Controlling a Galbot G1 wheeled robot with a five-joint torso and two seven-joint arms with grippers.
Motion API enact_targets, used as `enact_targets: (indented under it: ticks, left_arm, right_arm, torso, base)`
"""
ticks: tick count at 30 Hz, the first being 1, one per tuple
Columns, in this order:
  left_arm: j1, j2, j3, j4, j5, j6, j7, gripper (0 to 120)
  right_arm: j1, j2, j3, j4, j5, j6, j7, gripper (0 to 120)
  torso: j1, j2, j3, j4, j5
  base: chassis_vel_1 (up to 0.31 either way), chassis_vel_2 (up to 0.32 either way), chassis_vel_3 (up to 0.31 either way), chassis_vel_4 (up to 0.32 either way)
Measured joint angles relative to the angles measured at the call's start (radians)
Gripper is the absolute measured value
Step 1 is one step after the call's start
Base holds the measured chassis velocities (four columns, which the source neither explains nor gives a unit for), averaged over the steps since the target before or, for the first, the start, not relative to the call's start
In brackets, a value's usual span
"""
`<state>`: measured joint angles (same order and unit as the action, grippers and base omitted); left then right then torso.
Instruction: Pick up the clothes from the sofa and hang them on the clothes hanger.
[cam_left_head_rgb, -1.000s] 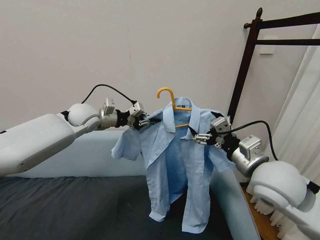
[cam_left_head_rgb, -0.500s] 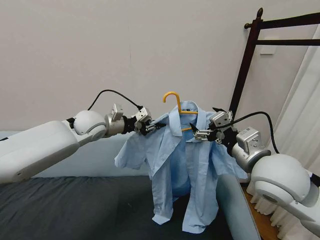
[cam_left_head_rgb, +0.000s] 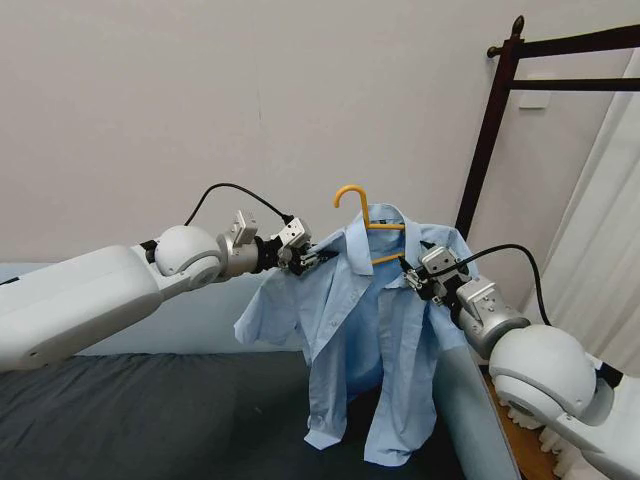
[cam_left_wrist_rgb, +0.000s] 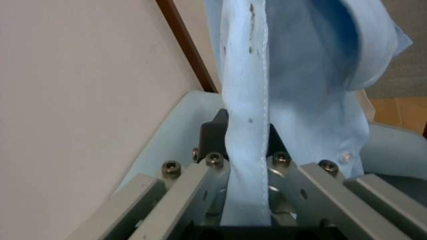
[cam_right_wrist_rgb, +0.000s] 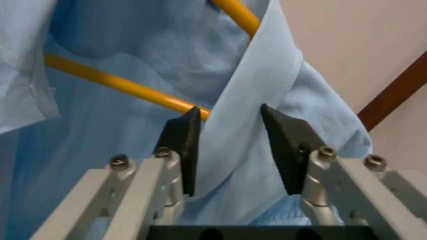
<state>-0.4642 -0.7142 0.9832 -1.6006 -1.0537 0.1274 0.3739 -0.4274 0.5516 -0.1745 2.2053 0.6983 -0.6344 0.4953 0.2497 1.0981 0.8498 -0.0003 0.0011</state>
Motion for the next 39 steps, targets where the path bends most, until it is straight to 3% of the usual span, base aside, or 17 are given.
enact_targets:
  ticks: [10, 25, 33, 39]
  left_arm:
    - [0.003, -0.003, 0.000, -0.009, -0.001, -0.002, 0.006, 1]
    - [0.010, -0.054, -0.001, 0.027, 0.032, -0.010, 0.009, 1]
    - [0.025, -0.116, -0.002, 0.045, 0.044, -0.010, 0.003, 1]
    - [0.034, -0.128, -0.012, 0.057, 0.042, -0.016, 0.005, 1]
  right_arm:
    - [0.005, 0.001, 0.002, 0.007, 0.013, -0.006, 0.011, 0]
    - [0.028, -0.048, 0.006, 0.107, 0.000, 0.015, -0.030, 0]
    - [-0.002, -0.109, 0.024, 0.133, -0.002, 0.053, -0.076, 0]
    - [-0.035, -0.122, 0.038, 0.145, -0.002, 0.073, -0.087, 3]
  torso:
    - [0.000, 0.000, 0.000, 0.0000, -0.0001]
    - [0.000, 0.000, 0.000, -0.0001, -0.0001]
    - [0.000, 0.000, 0.000, -0.0004, 0.0000]
    - [0.000, 0.000, 0.000, -0.0002, 0.0003]
  base:
    - [0.000, 0.000, 0.000, 0.000]
    - [0.000, 0.000, 0.000, 0.000]
    - [0.000, 0.000, 0.000, 0.000]
    - [0.000, 0.000, 0.000, 0.000]
